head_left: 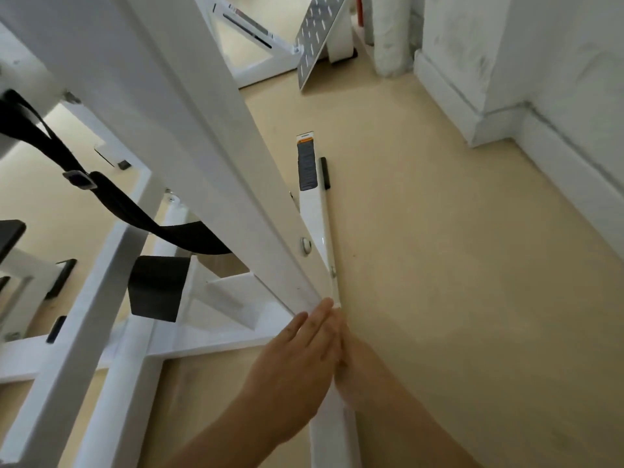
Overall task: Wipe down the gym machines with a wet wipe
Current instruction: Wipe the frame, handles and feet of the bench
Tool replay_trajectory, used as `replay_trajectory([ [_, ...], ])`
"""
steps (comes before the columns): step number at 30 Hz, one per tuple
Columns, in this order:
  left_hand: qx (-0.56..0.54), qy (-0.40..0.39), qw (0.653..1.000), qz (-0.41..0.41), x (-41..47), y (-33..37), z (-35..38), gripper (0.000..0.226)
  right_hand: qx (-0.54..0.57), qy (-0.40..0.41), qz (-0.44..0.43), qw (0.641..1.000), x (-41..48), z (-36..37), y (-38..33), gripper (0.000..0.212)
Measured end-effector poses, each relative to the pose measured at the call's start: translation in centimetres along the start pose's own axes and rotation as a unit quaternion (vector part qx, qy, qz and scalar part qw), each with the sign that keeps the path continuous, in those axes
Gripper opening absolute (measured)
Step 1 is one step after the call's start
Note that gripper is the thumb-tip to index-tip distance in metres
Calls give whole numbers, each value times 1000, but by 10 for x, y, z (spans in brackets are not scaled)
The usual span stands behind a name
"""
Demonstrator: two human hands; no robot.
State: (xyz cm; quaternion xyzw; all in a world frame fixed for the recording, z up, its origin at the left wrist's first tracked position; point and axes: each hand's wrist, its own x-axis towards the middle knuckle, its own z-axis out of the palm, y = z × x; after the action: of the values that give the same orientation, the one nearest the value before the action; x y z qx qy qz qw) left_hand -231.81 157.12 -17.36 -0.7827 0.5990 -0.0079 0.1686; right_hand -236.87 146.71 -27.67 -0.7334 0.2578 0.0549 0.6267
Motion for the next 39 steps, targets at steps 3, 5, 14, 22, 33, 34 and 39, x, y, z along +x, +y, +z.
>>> replay_trajectory([
  [3,-82,-68,993,-42,-12,4,17,72,14,-32,15,999,26,-12,-11,63],
  [5,-158,-90,978,-100,-24,8,20,82,23,-17,38,999,43,-17,-18,63],
  [14,-370,-36,893,-254,-50,45,41,52,74,-4,19,997,-36,18,10,63],
  [22,-439,-15,841,-315,-49,62,32,46,143,-32,44,988,-94,32,15,100],
  [33,-569,27,701,-429,-51,68,24,27,-22,-21,25,999,-92,55,29,59],
  [34,-595,29,669,-445,-53,72,25,35,-132,5,8,991,-113,62,28,61],
  [39,-678,80,513,-521,-71,93,32,34,-451,-23,-234,861,-152,69,46,61],
])
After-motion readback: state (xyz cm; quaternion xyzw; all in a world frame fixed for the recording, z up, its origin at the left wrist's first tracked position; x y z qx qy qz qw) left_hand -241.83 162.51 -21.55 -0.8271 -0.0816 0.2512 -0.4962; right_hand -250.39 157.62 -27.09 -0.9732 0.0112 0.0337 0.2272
